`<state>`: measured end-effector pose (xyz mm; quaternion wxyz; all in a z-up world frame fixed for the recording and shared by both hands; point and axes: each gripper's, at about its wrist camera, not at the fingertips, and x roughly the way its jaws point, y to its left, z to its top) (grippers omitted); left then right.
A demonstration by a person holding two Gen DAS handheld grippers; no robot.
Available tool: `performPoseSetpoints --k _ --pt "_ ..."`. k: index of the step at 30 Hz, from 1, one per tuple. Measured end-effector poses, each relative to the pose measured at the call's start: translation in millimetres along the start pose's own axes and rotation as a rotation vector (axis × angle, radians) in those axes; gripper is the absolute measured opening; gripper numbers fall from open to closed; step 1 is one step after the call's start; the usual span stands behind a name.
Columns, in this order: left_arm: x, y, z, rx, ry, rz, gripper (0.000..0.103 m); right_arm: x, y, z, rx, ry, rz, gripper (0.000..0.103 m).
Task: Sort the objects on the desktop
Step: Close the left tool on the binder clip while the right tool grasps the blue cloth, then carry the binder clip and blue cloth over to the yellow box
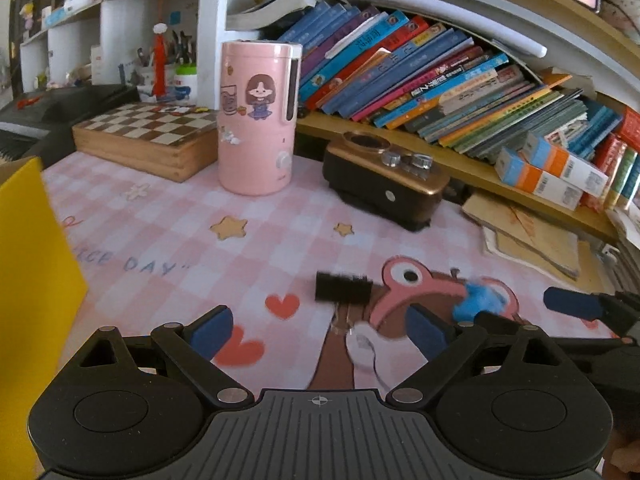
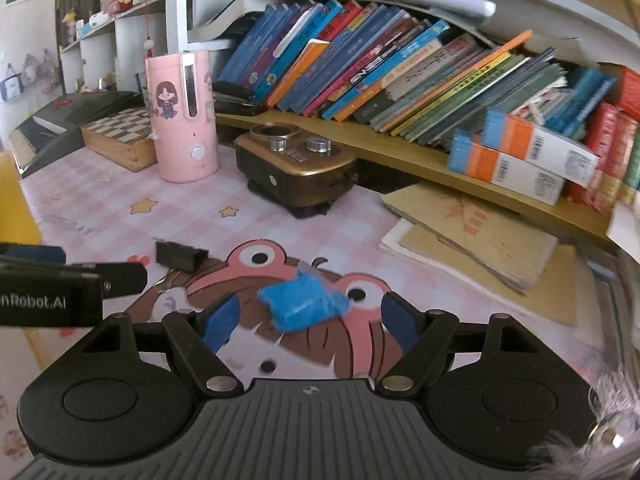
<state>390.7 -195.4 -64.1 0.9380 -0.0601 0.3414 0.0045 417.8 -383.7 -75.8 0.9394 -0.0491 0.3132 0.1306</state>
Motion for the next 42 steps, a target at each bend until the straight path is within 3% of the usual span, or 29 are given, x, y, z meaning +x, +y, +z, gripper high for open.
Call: performPoseSetpoints --k 8,14,17,18,19,30,42 --pt "37 -18 14 0.048 0.031 -0.013 0.089 41 -6 6 -0.029 0.052 0.053 0.074" --pt "57 -26 15 0.066 0.067 -0.039 0.079 53 -8 8 -0.034 0.076 0.069 0.057" --pt "63 -27 15 0.076 0.069 -0.02 0.056 54 -10 7 -0.027 0.066 0.081 0.048" --pt "63 -27 15 0.088 0.066 -0.009 0.044 53 -10 7 -0.028 0.06 0.088 0.038" --pt "63 -26 16 0.099 0.066 0.0 0.038 53 -10 7 -0.03 0.054 0.09 0.038" --pt "37 -10 19 0.08 0.029 -0.009 0.038 36 -12 10 0.038 0.039 0.081 0.036" --pt "-17 -13 9 0.065 -0.025 -0.076 0.038 -10 -3 8 0.078 0.024 0.067 0.035"
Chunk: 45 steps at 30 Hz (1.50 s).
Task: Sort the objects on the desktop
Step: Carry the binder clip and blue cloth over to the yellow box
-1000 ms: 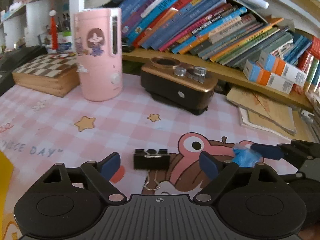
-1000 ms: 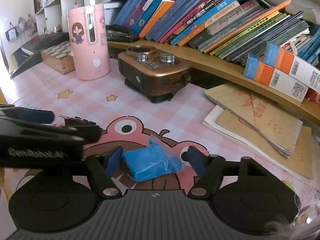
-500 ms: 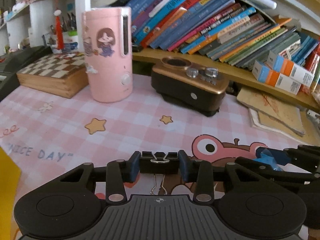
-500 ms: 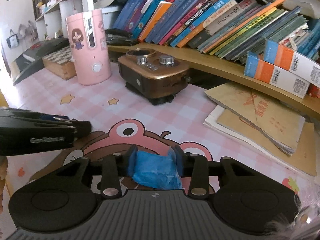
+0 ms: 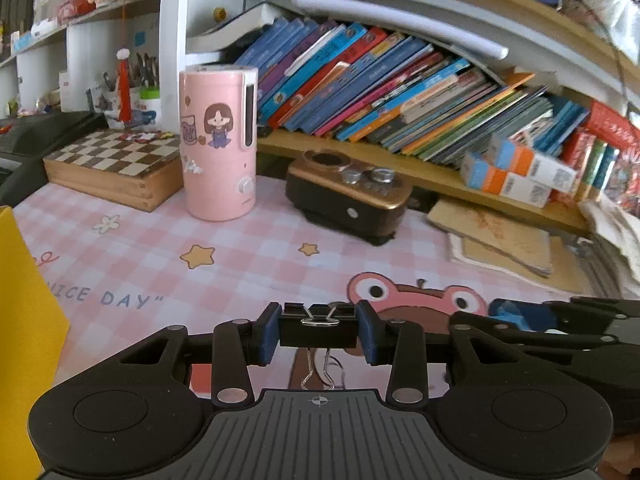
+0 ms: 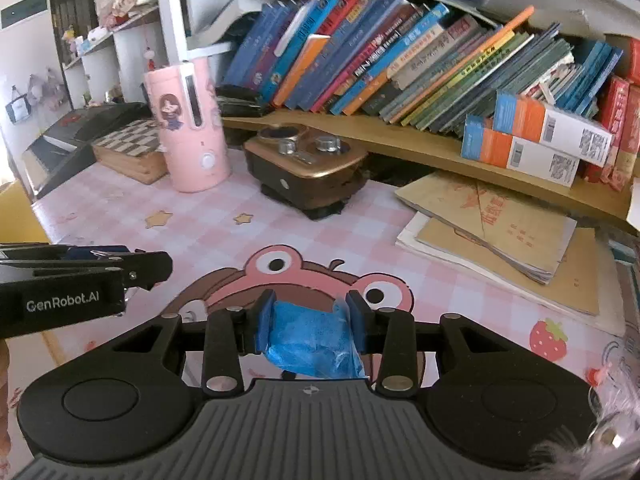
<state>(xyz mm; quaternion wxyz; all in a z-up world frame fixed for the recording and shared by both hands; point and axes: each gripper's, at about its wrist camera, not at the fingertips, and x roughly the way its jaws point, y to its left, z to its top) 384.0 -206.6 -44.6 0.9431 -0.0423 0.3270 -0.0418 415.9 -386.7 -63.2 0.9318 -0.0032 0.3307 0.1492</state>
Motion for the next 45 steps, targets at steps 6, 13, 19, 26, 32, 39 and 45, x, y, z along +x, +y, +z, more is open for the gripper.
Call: performPoseSetpoints --k 6,13,19,26,32,39,45 --pt "-29 4 -8 -0.024 0.002 -0.014 0.038 -29 12 -8 0.019 -0.014 0.003 0.035" --pt "-75 17 -21 -0.075 -0.017 -0.031 0.038 -68 28 -21 0.047 -0.011 0.016 0.035" --pt "-118 33 -37 -0.116 -0.028 -0.048 0.038 -97 52 -37 0.04 0.014 0.007 0.034" --pt "-164 64 -60 -0.195 -0.022 -0.073 0.038 -134 87 -56 0.037 0.037 0.028 0.034" --pt "-201 91 -83 -0.203 -0.015 -0.08 0.038 -156 125 -70 0.051 0.057 0.05 0.034" --pt "-241 126 -109 -0.2 -0.006 -0.071 0.038 -171 171 -87 0.046 0.094 0.064 0.034" --pt "-267 156 -126 -0.225 -0.01 -0.054 0.038 -181 217 -98 0.007 0.104 0.09 0.034"
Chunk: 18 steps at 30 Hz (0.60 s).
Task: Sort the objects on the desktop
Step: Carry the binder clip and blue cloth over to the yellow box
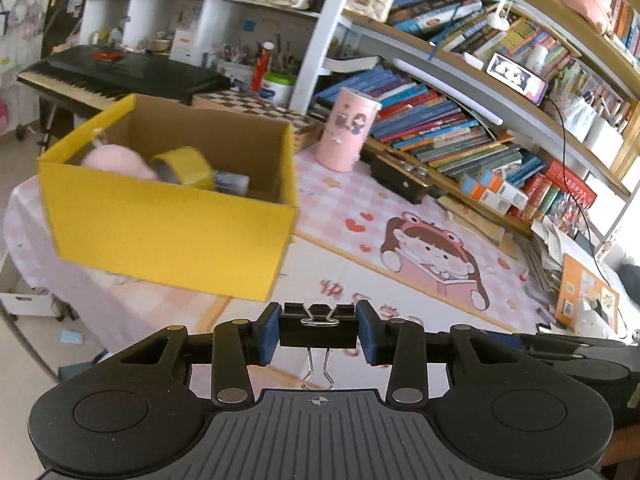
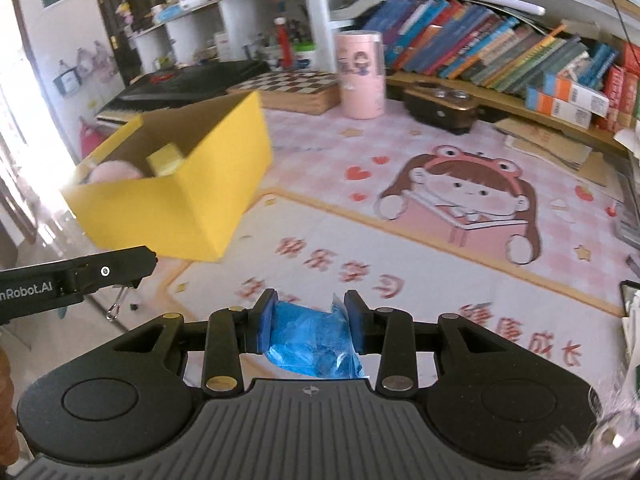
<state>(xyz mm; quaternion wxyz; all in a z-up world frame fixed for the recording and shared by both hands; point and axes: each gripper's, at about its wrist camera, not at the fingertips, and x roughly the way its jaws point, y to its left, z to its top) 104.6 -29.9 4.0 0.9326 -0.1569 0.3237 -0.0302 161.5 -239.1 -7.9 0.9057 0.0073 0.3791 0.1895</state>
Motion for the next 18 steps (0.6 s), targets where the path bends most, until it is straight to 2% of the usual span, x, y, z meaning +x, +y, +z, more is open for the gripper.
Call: performPoseSetpoints --k 18 --pt "-73 73 -35 -0.039 -0.004 0.023 0.038 -14 102 -47 -0.038 0.024 0.05 0.034"
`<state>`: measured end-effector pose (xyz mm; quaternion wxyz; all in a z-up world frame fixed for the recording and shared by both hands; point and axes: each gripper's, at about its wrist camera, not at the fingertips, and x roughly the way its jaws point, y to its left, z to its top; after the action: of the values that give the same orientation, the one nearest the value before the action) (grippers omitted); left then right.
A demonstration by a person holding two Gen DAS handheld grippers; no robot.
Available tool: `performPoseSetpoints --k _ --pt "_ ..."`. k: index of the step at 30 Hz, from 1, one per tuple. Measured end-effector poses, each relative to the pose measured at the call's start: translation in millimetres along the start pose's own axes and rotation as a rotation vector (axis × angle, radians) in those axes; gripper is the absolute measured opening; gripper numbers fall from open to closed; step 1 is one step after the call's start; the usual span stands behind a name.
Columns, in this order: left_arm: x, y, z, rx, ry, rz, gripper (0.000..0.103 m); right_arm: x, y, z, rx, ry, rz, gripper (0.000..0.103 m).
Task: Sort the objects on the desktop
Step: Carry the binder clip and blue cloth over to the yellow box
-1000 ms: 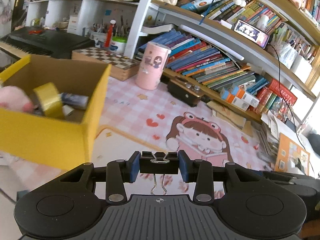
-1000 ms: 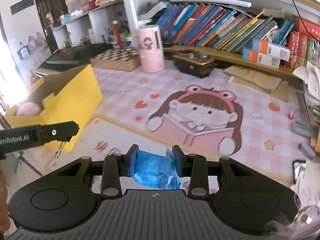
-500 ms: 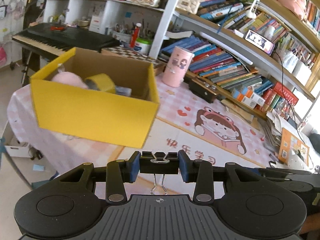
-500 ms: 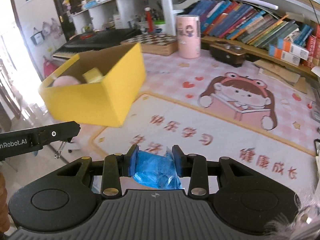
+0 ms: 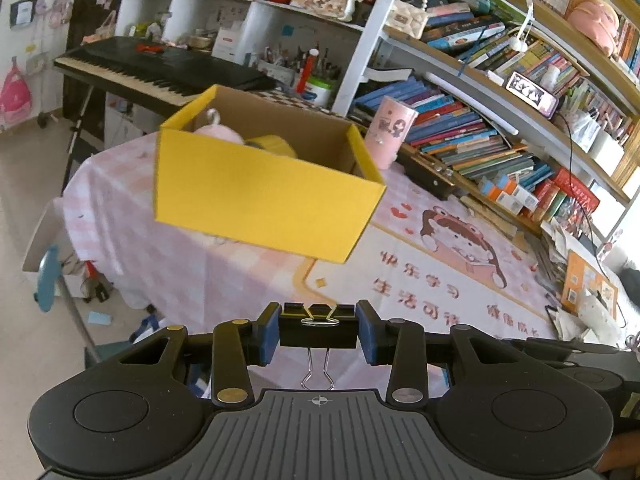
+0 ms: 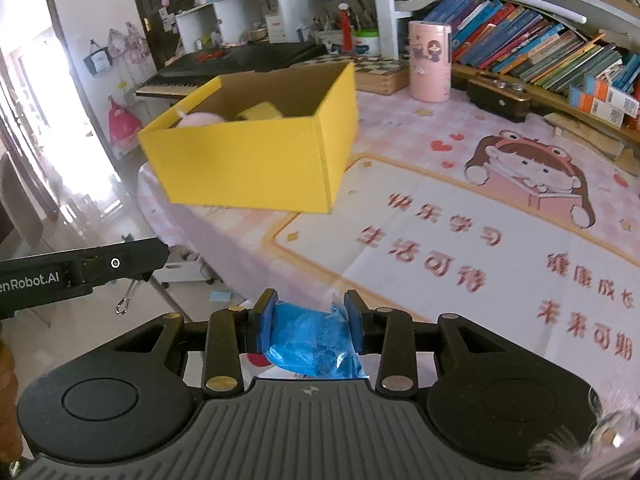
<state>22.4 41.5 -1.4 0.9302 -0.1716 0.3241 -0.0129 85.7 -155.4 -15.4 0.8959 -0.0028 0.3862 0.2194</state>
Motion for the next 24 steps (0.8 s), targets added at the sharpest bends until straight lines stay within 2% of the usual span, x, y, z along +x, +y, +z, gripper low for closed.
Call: performPoseSetpoints --k 12,24 --pt "-33 36 -12 -0.038 -0.025 0.034 0.038 -2 49 -14 -0.042 0.013 0.041 0.033" --pt "-49 58 -10 -0.091 -0.074 0.074 0.038 3 79 -1 -0.126 0.001 0.077 0.033"
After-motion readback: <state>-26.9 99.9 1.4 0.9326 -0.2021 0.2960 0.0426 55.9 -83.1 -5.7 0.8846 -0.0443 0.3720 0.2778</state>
